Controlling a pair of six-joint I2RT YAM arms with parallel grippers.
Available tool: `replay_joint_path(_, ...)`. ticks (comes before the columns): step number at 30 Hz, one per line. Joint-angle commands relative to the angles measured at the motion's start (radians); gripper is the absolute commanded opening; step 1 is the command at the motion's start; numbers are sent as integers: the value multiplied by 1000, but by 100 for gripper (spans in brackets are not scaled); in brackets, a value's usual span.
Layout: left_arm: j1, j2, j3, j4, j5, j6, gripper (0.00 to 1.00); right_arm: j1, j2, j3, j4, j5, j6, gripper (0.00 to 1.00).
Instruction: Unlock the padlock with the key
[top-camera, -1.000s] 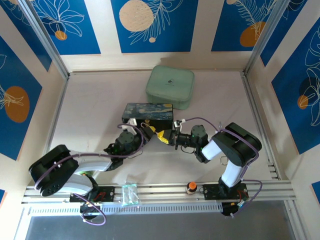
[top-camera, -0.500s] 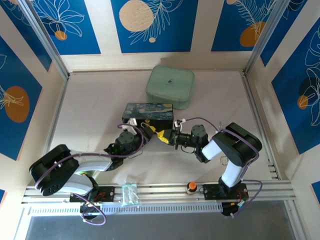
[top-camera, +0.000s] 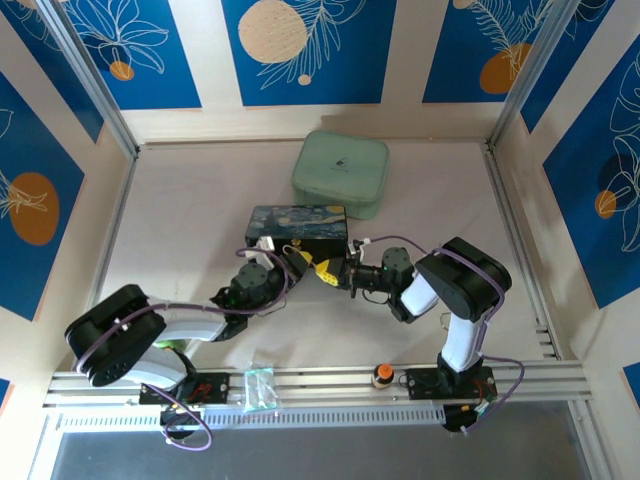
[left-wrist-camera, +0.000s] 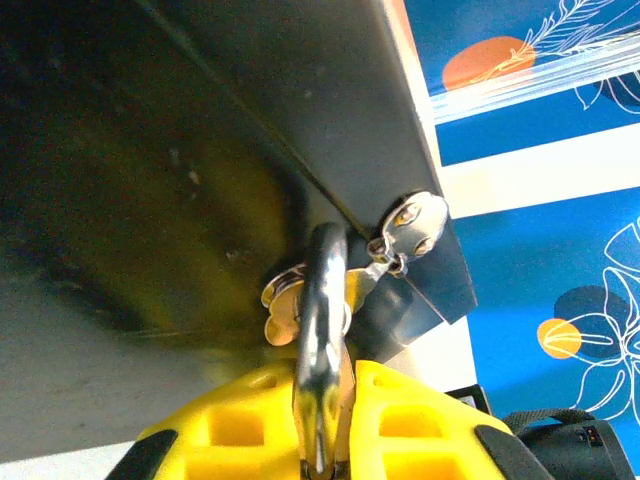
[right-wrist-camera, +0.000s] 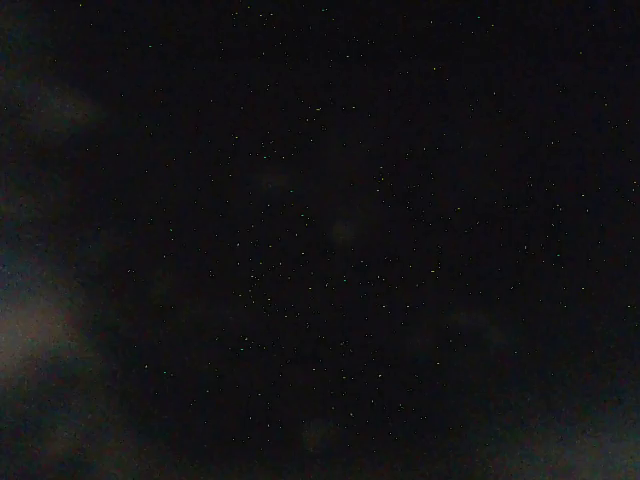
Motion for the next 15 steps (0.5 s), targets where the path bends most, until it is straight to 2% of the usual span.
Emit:
replay_joint_path(1, -53, -8, 26, 213, 277, -26, 0, 10, 15, 42, -57, 108, 17, 0)
replay_joint_path(4, -52, -12, 13, 162, 262, -8, 0, -4, -11, 27, -58, 102, 13, 0)
replay_joint_path(7, -56, -48, 21, 46, 249, 61, 0, -8, -13, 35, -58, 73, 27, 0)
replay_joint_path(11, -55, -87, 29, -28, 241, 144, 0, 2, -3, 50, -57, 60, 46, 0)
replay_joint_path(15, -55, -140, 41, -184, 225, 218, 0, -8, -27, 26, -63, 74, 38, 0)
